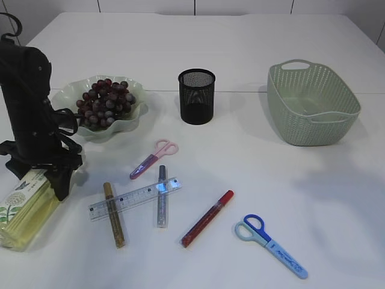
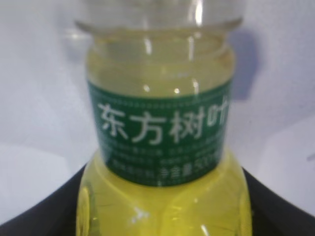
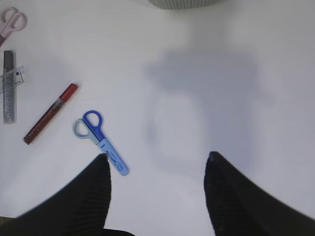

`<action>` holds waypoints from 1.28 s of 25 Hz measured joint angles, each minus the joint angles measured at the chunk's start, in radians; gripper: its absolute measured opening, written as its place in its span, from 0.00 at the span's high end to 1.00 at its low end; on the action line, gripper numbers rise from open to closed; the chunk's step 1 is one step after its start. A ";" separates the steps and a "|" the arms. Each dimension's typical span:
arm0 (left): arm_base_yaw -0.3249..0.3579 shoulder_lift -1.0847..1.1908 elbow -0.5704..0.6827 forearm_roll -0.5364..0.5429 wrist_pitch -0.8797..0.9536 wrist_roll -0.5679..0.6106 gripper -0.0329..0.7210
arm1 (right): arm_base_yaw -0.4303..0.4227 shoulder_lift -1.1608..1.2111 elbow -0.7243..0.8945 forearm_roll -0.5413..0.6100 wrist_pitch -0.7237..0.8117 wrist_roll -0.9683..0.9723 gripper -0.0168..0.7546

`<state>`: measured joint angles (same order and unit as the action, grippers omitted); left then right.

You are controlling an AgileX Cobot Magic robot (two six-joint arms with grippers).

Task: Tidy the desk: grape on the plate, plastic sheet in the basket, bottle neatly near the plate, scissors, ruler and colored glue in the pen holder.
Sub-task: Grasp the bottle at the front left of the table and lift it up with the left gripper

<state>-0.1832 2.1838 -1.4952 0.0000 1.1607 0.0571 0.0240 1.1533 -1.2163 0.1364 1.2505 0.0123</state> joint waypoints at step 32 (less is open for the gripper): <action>0.000 -0.883 0.562 -0.037 -0.473 -0.184 0.32 | 0.000 0.000 0.000 0.000 0.000 0.000 0.36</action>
<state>-0.1832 1.3004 -0.9332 -0.0370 0.6873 -0.1268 0.0240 1.1533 -1.2163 0.1364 1.2505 0.0123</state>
